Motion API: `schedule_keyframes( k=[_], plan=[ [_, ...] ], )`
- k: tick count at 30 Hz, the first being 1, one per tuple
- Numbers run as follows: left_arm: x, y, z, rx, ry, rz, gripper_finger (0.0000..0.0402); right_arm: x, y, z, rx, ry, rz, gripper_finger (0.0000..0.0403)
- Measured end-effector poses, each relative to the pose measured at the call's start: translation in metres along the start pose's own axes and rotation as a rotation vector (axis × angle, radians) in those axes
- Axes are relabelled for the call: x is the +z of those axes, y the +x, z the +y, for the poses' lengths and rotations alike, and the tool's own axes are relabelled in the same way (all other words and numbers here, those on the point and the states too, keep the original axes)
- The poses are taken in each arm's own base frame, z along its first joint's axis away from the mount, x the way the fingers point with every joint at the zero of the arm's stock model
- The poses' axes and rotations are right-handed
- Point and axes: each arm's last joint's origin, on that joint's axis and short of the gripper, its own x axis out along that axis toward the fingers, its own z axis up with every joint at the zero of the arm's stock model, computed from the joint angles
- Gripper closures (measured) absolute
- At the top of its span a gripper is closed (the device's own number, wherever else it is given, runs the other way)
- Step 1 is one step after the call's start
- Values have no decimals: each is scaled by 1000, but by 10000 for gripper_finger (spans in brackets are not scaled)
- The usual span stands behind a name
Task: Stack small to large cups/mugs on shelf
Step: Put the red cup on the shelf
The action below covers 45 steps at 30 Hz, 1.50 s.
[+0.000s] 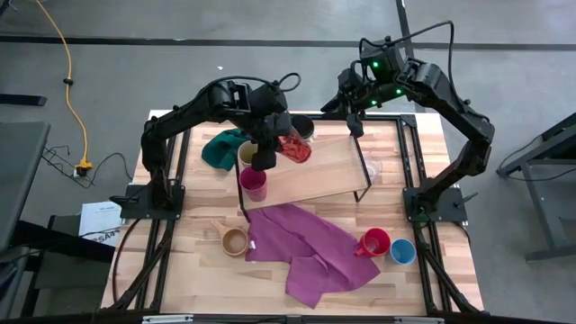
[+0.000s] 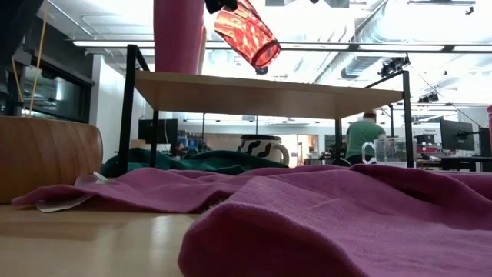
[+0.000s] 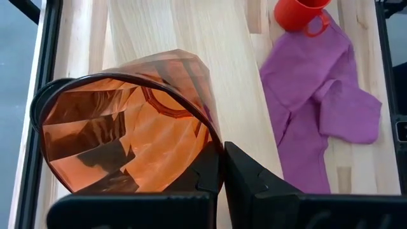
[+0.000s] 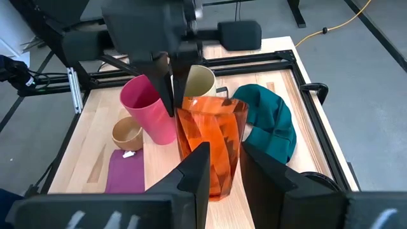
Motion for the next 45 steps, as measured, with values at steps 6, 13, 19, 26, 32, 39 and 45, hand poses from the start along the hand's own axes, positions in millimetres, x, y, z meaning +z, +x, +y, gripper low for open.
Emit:
schedule_keyframes(
  k=[6,13,19,26,32,39,45],
  plan=[
    [3,11,1,-1,12,21,401,0,0,0,0,0,0,324],
    [1,15,1,0,19,58,401,0,0,0,0,2,0,324],
    [1,19,0,12,42,80,401,0,0,0,0,0,-1,324],
    [-1,18,0,14,60,100,401,0,0,0,0,2,-2,324],
    [-2,18,0,11,69,109,401,0,0,0,0,6,-2,324],
    [-3,18,-1,6,88,123,401,0,0,0,-1,7,-3,324],
    [-3,18,-1,-1,87,122,402,0,0,0,-1,7,-3,324]
  ],
)
